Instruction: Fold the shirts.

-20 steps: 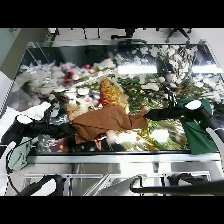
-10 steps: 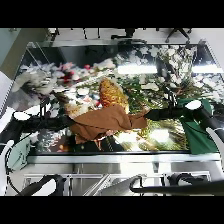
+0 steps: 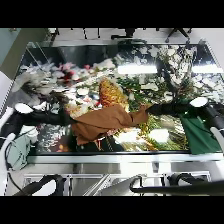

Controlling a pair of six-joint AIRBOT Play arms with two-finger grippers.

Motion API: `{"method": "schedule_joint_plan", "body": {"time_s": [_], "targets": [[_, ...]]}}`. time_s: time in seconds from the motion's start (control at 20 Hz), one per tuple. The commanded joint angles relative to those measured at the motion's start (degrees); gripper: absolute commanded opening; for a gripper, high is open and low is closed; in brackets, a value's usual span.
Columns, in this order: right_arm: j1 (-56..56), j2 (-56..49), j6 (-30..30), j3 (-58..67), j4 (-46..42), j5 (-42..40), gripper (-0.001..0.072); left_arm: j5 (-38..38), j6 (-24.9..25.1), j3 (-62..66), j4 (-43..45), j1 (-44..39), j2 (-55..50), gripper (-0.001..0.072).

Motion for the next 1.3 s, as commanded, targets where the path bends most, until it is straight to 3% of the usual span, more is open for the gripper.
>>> {"method": "schedule_joint_plan", "body": {"time_s": [0.0, 0.2, 0.4, 0.55, 0.75, 0.85, 1.0, 1.15, 1.25], "targets": [[-2.3, 4.3, -0.9, 11.5, 5.6, 2.1, 0.0016, -6.4, -4.6, 14.5, -3.2, 2.0, 7.7, 0.0009], [-2.9, 9.6, -3.7, 38.3, 8.6, 1.2, 0.0016, -5.2, -8.4, 44.6, -10.1, 3.9, 15.3, 0.0008], [-2.9, 13.6, -6.4, 60.7, 1.1, -5.9, 0.0016, -0.7, -8.7, 75.2, -9.9, 6.9, 17.9, 0.0009], [-2.9, 14.5, -6.4, 68.9, -2.7, -6.4, 0.0016, 5.4, -7.3, 82.4, -10.0, 12.8, 20.8, 0.0009], [-2.9, 13.1, -6.3, 69.1, -2.8, -1.0, 0.0016, 5.4, -6.4, 71.3, -12.7, 17.7, 24.2, 0.001], [-2.9, 10.8, -4.2, 67.5, -2.8, 3.1, 0.0017, 4.7, -3.6, 59.9, -20.1, 17.7, 25.1, 0.001], [-2.9, 6.6, -1.0, 59.6, -1.4, 11.8, 0.0017, -3.7, -1.8, 43.7, -28.7, 17.7, 22.6, 0.0011], [-2.6, 0.7, -0.9, 43.5, 2.7, 16.7, 0.0018, -10.5, -1.5, 29.6, -26.3, 14.2, 15.8, 0.0017], [-1.1, -3.4, -4.3, 30.8, 4.2, 12.7, 0.0018, -8.4, 3.0, 19.2, -21.7, 9.0, 10.0, 0.0017]]}}
